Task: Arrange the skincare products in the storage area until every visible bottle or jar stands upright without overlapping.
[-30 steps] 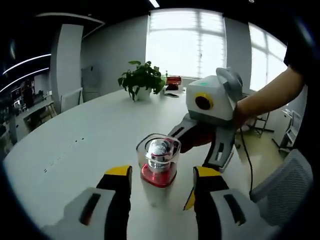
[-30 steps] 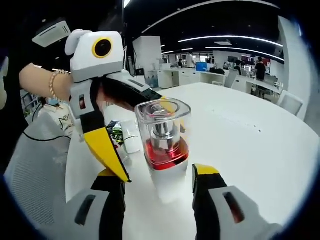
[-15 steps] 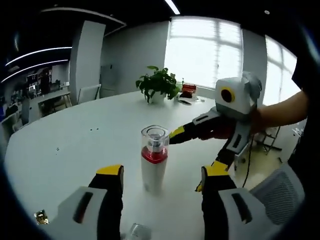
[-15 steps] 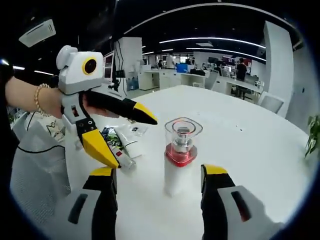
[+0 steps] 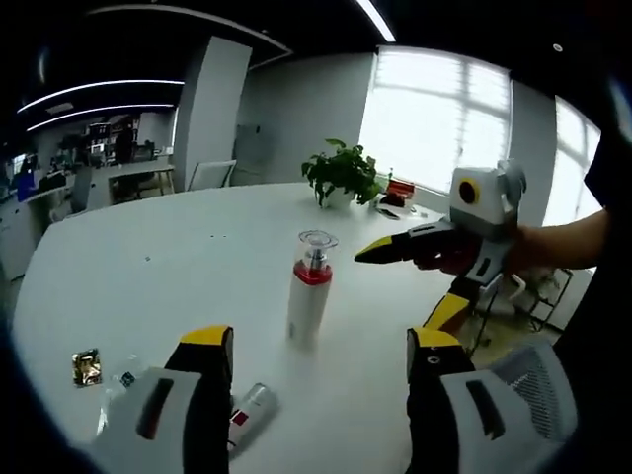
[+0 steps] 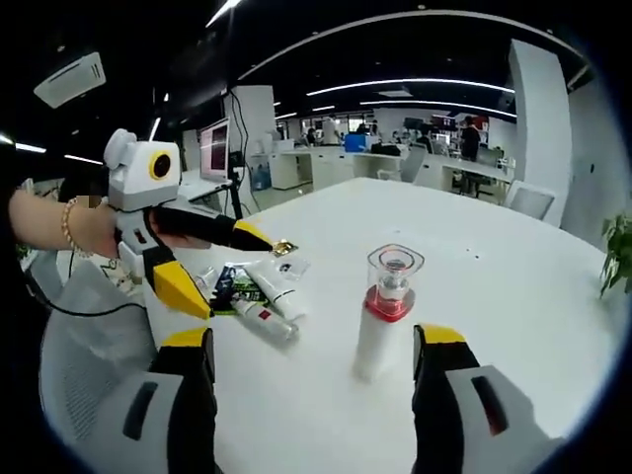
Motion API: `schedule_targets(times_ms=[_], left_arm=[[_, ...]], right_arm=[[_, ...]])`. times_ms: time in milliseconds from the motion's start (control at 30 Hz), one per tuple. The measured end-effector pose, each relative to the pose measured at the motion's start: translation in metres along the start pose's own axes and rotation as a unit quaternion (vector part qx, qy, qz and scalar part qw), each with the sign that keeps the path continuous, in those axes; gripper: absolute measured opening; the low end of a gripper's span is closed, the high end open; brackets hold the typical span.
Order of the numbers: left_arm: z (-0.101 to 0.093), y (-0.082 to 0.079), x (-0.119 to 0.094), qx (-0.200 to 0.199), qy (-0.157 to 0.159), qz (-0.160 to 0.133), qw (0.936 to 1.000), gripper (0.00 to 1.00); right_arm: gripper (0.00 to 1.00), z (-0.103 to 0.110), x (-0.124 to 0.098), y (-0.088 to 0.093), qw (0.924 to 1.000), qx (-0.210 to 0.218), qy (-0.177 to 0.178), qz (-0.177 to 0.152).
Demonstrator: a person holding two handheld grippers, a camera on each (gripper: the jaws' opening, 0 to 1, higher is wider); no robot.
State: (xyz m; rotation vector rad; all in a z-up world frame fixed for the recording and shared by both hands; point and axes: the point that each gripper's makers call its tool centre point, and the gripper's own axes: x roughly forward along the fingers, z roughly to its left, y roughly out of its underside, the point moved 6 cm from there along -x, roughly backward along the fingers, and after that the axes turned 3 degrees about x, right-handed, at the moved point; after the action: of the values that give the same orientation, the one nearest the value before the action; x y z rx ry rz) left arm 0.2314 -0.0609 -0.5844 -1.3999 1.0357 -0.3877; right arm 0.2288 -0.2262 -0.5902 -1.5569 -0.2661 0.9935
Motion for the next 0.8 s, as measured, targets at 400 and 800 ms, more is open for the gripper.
schedule_targets(times_ms=[400, 800], left_arm=[[0.012, 0.019, -0.060, -0.016, -0.013, 0.001, 0.9998, 0.71], [0.020, 0.046, -0.098, -0.050, -0.034, 0.017, 0.9980, 0.86]], right_arm=[[0.88, 0.038, -0.007, -0.002, 0.9989, 0.031, 0.031, -0.013], [0.94, 0.061, -0.010, 0.007, 0.9952, 0.064, 0.072, -0.018]])
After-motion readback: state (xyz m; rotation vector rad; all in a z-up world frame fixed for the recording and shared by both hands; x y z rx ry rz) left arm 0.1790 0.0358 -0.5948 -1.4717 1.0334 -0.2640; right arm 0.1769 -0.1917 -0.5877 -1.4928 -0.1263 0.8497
